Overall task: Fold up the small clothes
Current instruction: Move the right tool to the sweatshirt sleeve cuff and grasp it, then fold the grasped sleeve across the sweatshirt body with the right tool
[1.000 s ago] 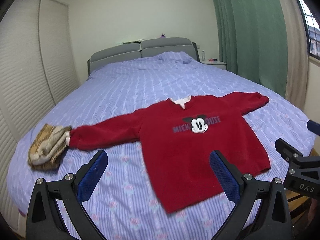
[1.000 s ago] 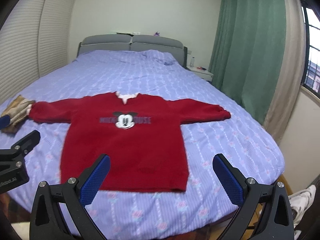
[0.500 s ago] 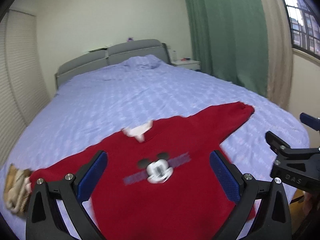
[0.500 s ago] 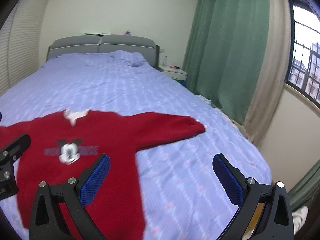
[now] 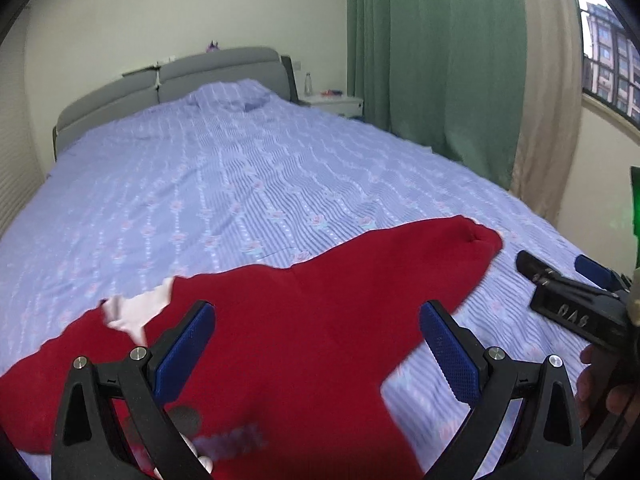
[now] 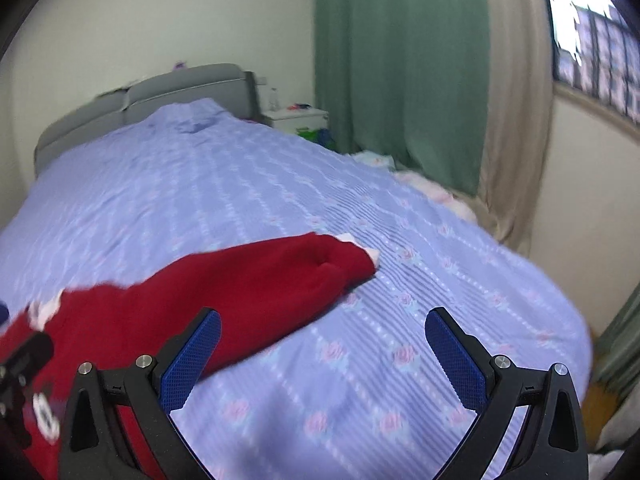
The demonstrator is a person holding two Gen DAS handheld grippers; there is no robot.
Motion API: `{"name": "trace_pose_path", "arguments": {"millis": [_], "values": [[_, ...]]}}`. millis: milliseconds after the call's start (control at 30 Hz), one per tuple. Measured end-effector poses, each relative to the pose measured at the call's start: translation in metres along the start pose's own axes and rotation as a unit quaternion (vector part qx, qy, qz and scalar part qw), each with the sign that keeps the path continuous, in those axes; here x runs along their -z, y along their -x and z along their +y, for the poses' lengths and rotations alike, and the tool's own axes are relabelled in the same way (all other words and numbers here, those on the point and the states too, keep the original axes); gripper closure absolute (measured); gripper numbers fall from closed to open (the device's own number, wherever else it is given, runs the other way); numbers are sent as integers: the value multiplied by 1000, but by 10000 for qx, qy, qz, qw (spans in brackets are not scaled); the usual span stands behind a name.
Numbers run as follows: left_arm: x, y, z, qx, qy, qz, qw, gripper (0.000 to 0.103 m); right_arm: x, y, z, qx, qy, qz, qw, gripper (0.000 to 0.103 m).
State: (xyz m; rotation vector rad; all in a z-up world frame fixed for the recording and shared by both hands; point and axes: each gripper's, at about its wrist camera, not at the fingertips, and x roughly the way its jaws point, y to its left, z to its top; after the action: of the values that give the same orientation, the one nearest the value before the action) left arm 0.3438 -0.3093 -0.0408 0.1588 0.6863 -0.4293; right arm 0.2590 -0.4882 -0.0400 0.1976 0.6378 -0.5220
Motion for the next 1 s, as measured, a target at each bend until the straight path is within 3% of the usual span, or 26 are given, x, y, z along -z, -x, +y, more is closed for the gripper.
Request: {"name": "trace_pose_path", "arguments": {"millis": [167,367,533,667,733,800,1000], "values": [[-18,-48,-10,-22,43,224,9997,0,-17,-52,-23,-52,-475,197,9987,6],[-28,-84,-24,48,-4,454,9990,0,-21,-106,-32,-27,-646,567,9963,25],[-27,-101,-30,87,-51,591,9982,0,-16,-141,-37,-269,-859,958,9913,39],[-24,-106,-27,-1,-149,645,9978,0,-14,-158,-38,-473,-1017,1057,9881,46],[-24,-108,-24,-91,-176,647,9977,0,-14,-163,-37,-556,-1065,1090,9868,54],[-24,-107,-19,-147,-155,675,9975,0,-16,-170,-33,-680,-1060,1174,9851,69],[-29,-96,-2,-209,44,746,9970,0,-29,-149,-20,-510,-936,964,9896,76]]}}
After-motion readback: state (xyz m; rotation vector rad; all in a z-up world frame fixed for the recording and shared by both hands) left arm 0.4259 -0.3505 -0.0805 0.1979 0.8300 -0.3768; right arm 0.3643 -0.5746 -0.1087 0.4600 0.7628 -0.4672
